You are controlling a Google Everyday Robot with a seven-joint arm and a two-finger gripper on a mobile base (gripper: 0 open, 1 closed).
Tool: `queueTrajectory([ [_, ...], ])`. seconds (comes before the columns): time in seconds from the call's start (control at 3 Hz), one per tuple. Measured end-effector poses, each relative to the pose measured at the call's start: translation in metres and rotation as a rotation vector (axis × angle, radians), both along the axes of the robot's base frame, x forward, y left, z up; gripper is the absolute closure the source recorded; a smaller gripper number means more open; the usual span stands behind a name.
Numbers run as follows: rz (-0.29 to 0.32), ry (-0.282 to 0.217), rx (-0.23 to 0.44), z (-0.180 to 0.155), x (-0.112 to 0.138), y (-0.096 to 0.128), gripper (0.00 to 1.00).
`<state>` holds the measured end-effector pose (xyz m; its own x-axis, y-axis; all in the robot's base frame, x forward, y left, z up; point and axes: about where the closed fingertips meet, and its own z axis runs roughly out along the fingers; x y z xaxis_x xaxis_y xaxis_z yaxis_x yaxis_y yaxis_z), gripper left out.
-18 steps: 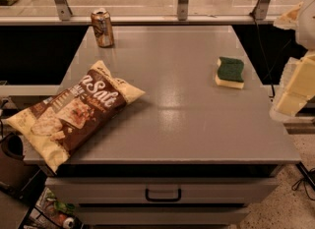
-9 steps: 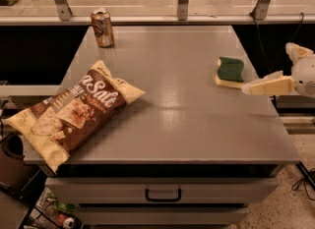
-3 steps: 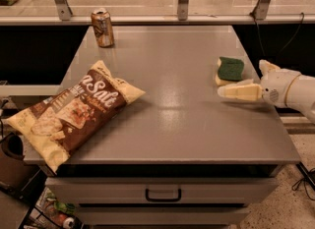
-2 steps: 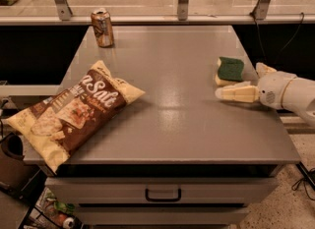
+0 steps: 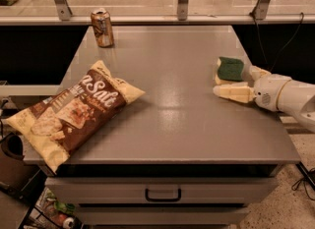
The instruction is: Move sponge near orange can
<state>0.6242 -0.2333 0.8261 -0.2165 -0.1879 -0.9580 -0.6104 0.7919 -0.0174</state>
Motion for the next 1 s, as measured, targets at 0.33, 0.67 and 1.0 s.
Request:
queueTrajectory([
  [0.33,0.004,0.0,0.001,-0.0001,0.0005,0.0026,0.41],
  [0.67,0.008,0.0,0.001,-0.0001,0.001,0.0052,0.64],
  [1.0,0.009,0.0,0.001,-0.0001,0.0012,0.006,0.88],
])
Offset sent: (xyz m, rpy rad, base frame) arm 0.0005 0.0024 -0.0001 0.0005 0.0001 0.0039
